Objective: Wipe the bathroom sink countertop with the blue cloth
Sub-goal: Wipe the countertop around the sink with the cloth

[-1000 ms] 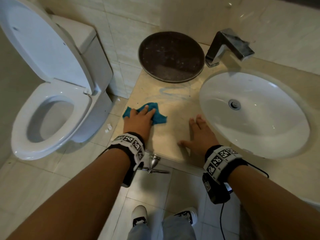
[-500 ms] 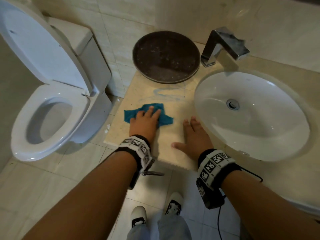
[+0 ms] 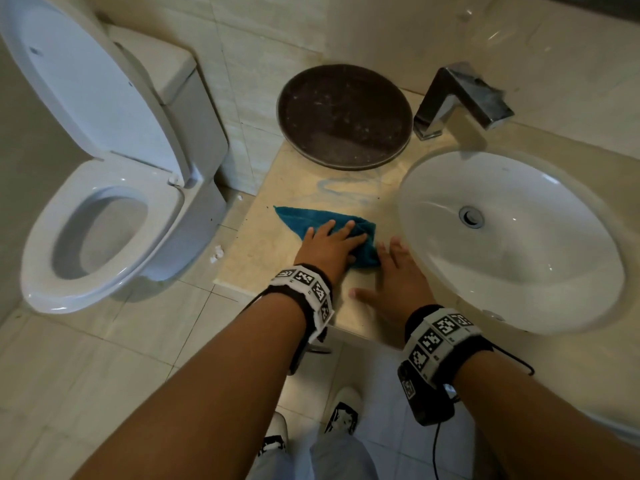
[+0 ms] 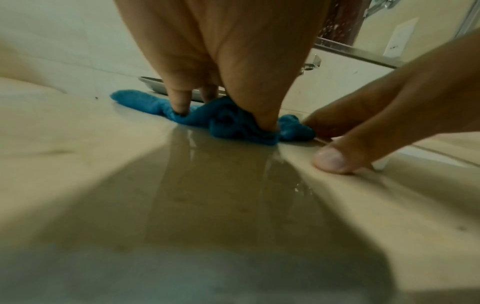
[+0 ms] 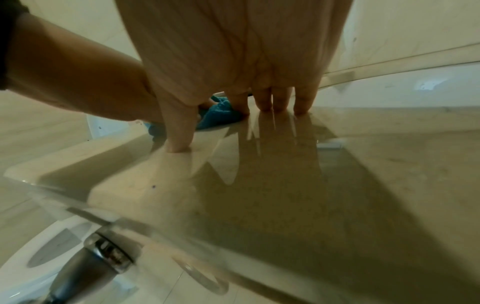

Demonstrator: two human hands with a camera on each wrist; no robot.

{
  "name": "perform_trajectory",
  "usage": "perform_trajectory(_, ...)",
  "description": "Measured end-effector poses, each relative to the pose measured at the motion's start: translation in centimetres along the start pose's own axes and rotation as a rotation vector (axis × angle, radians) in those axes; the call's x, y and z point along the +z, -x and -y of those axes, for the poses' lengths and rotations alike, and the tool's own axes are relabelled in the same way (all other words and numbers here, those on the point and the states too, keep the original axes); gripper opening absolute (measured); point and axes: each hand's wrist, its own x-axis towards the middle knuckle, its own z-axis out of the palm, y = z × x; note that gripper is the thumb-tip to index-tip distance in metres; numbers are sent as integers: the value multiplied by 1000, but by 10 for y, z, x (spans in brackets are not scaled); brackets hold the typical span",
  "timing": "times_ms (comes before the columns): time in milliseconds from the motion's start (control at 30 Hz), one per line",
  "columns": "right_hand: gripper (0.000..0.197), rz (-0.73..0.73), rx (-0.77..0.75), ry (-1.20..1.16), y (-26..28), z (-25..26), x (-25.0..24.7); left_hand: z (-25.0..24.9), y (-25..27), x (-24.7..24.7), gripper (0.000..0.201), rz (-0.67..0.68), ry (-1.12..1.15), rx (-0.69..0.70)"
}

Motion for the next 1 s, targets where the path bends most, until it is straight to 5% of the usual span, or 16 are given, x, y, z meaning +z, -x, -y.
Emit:
perform_trajectory(333, 99, 43, 6, -23, 4, 0, -5, 98, 14, -33, 48, -133, 191, -318)
perform_trajectory(667, 97, 14, 12, -18, 3, 4, -6, 4, 12, -9, 50, -89, 50, 157)
perform_trajectory(833, 99, 13, 18, -17, 2, 3, -3, 1, 11, 2, 42, -167, -37, 118)
perform_trajectory(1000, 100, 43, 21, 6, 5, 4, -9, 37, 10, -17, 44, -169, -73, -144)
